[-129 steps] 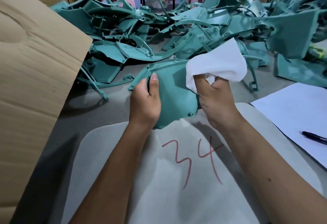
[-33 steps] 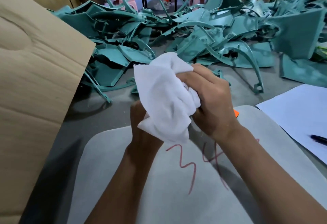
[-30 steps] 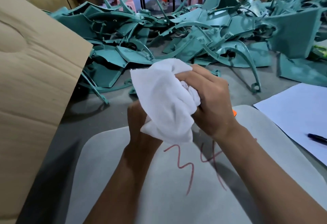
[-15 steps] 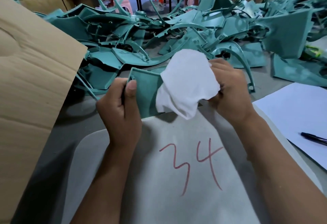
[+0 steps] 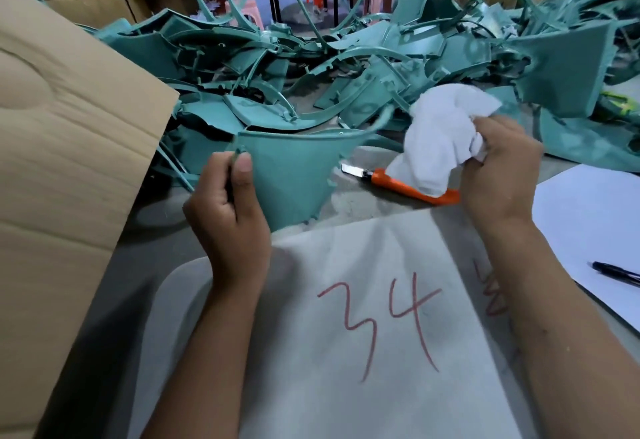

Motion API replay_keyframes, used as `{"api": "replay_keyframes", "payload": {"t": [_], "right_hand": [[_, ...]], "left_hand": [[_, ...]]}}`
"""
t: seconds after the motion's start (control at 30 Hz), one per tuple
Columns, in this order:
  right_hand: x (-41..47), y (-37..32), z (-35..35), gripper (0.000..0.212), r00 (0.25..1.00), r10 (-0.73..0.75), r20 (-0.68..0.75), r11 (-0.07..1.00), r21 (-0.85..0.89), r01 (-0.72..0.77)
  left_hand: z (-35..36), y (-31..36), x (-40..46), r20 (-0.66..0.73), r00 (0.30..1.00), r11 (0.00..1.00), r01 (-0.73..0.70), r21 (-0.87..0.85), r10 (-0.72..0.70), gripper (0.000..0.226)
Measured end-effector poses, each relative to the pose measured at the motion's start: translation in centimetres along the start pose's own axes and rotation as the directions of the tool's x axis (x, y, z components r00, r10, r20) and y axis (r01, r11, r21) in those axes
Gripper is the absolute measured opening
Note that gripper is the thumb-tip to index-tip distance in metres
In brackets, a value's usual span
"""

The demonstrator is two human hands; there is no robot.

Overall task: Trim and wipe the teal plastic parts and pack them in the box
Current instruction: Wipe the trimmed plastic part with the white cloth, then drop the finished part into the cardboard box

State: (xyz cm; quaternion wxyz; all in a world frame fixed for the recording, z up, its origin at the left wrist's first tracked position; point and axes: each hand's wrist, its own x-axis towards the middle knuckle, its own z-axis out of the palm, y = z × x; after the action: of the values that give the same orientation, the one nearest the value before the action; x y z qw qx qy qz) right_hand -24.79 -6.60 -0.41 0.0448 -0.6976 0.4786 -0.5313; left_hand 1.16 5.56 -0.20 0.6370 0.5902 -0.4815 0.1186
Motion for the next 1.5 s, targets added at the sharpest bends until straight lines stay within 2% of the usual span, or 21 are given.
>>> {"api": "replay_keyframes", "payload": {"t": [0.07,0.13,0.17,0.27,0.33,0.4,0.43,0.53,0.57,0.6,0.67,0.77,0.83,0.9,0.97,1.07,1.13,1.27,1.33,1.43,1.5], "right_hand": [[0.1,-0.2,-0.1,0.052,0.994,0.067,-0.082,0.998,0.007,-0.067],[0.0,-1.4,0.0,0.031,0.994,0.048,-0.096,0.995,0.095,-0.039],[-0.2,-2.3,0.0,0.019,0.998,0.008,-0.055,0.981,0.194,0.003],[-1.1,-4.8,0.4,0.048,0.973,-0.083,0.217,0.820,0.570,-0.057],[-1.9,-6.7,1.1,0.033,0.883,-0.252,0.396,0.815,0.579,-0.027],[-2.8,-8.0,1.7,0.013,0.730,-0.437,0.526,0.842,0.524,0.127],[-3.2,-8.2,1.9,0.023,0.646,-0.470,0.601,0.837,0.535,0.112],[-4.0,-9.0,1.7,0.073,0.478,-0.354,0.804,0.794,0.528,-0.300],[-4.2,-9.0,1.7,0.074,0.444,-0.322,0.836,0.781,0.500,-0.376],[-4.3,-8.9,1.8,0.060,0.446,-0.311,0.839,0.783,0.493,-0.381],[-4.4,-8.9,2.4,0.016,0.562,-0.305,0.769,0.803,0.525,-0.282],[-4.1,-8.2,3.0,0.016,0.838,-0.141,0.527,0.832,0.521,-0.188],[-3.7,-7.8,3.1,0.005,0.931,-0.088,0.354,0.908,0.412,-0.071],[-3.5,-7.2,3.3,0.013,0.944,-0.022,0.331,0.947,0.310,-0.086],[-3.5,-7.1,3.6,0.017,0.928,0.081,0.363,0.911,0.350,-0.216],[-3.2,-7.1,3.7,0.011,0.877,0.245,0.414,0.655,0.596,-0.465],[-2.6,-7.0,3.3,0.008,0.840,0.331,0.430,0.482,0.688,-0.543],[-1.9,-6.3,2.1,0.003,0.836,0.386,0.390,0.377,0.760,-0.529],[-1.3,-6.1,1.2,0.009,0.839,0.413,0.353,0.301,0.817,-0.492],[-0.3,-6.6,0.1,0.012,0.865,0.370,0.340,0.197,0.881,-0.431],[0.2,-8.1,-0.1,0.013,0.880,0.288,0.379,0.133,0.894,-0.428]], "left_hand": [[0.0,-0.9,0.6,-0.095,0.986,0.989,0.133,-0.063,-0.138,0.035],[-0.2,-1.8,1.2,-0.161,0.941,0.946,0.269,-0.180,-0.298,0.038],[-0.3,-2.2,1.4,-0.172,0.914,0.917,0.327,-0.228,-0.368,0.039],[0.0,-3.0,1.5,-0.159,0.846,0.834,0.438,-0.336,-0.508,0.041],[0.3,-3.2,1.5,-0.144,0.821,0.800,0.475,-0.367,-0.553,0.041],[0.5,-3.3,1.5,-0.121,0.815,0.787,0.493,-0.371,-0.567,0.041],[0.4,-3.4,1.4,-0.110,0.815,0.784,0.498,-0.370,-0.569,0.041],[0.5,-3.4,1.1,-0.095,0.794,0.749,0.518,-0.414,-0.601,0.037],[0.6,-3.4,1.1,-0.092,0.784,0.735,0.526,-0.428,-0.614,0.036],[0.7,-3.3,1.0,-0.090,0.779,0.729,0.531,-0.432,-0.621,0.036],[0.7,-3.1,0.9,-0.090,0.792,0.750,0.526,-0.401,-0.604,0.037],[0.6,-2.2,0.8,-0.072,0.844,0.817,0.489,-0.306,-0.532,0.040],[1.1,-1.2,0.5,-0.062,0.850,0.821,0.483,-0.304,-0.523,0.039],[2.1,0.2,0.1,-0.047,0.836,0.795,0.500,-0.343,-0.546,0.038],[3.3,1.8,0.1,-0.038,0.830,0.780,0.506,-0.368,-0.556,0.041],[5.3,3.8,1.3,-0.015,0.810,0.750,0.536,-0.388,-0.586,0.044],[6.8,4.7,2.1,0.022,0.794,0.737,0.573,-0.359,-0.607,0.044],[9.0,7.4,2.8,0.192,0.675,0.671,0.736,-0.095,-0.713,0.035],[8.6,8.9,4.1,0.288,0.688,0.734,0.672,0.094,-0.666,0.033],[5.5,11.6,8.0,0.430,0.756,0.869,0.414,0.270,-0.493,0.034],[2.5,13.9,10.5,0.449,0.797,0.899,0.254,0.356,-0.403,0.034]]}}
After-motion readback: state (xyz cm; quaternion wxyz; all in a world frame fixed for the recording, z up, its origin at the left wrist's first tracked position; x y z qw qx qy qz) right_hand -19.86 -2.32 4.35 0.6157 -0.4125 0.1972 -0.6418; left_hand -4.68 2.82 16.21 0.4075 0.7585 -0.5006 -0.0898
